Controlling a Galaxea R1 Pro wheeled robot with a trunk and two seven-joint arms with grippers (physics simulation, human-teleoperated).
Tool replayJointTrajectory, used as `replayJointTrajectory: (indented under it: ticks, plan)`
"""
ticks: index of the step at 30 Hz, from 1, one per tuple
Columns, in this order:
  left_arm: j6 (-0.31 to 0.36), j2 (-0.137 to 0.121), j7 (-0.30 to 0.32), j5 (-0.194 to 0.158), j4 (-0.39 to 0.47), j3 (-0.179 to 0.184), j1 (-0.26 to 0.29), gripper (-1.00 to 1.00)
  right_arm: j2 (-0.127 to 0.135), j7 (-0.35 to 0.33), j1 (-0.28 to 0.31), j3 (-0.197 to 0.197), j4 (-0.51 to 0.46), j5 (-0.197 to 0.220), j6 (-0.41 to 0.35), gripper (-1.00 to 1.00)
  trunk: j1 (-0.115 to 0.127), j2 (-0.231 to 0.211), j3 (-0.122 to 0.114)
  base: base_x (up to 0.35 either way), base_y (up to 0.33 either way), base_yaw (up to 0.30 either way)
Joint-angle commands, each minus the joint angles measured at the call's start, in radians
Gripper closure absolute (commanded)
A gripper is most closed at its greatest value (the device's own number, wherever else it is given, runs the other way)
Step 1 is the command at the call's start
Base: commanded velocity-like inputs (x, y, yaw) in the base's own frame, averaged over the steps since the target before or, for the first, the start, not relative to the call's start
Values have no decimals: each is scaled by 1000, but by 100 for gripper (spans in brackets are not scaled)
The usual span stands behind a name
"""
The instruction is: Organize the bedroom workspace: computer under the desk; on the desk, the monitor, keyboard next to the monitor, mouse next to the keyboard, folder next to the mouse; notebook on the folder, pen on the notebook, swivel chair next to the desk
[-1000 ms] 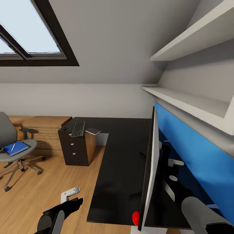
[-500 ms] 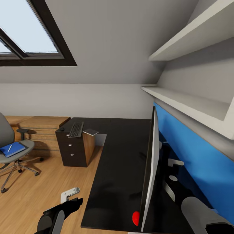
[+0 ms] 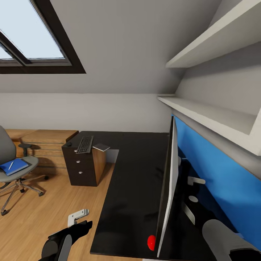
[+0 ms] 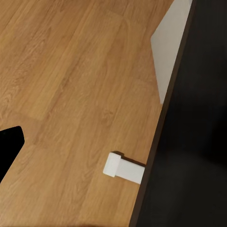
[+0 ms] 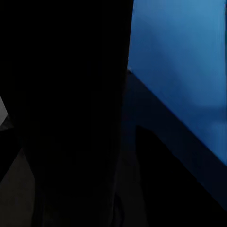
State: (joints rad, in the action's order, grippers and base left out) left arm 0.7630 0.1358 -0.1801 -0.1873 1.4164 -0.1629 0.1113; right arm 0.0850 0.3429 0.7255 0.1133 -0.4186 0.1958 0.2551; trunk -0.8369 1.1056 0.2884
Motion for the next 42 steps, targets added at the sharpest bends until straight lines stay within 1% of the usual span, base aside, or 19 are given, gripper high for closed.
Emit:
replayJointTrajectory:
  ticks: [1,19,29,36,42]
  plan:
    - [4,1,-7,-11,1,-1,1,-100,1,7,2,11,-2,2,5,100,0,1,1,0,0,0]
    - [4,1,-7,-11,1,-1,1,-100,2,7,2,11,-2,2,6,100,0,1,1,3,0,0]
    - [4,1,-7,-11,1,-1,0,-100,4,7,2,9,1,2,3,100,0,1,1,172,0,0]
    - [3,1,-7,-11,1,-1,1,-100,18,4,2,8,3,4,-2,100,0,1,1,56,-18,0]
    - [4,1,-7,-11,1,-1,1,-100,21,3,2,7,3,5,-3,100,0,1,1,129,-117,0]
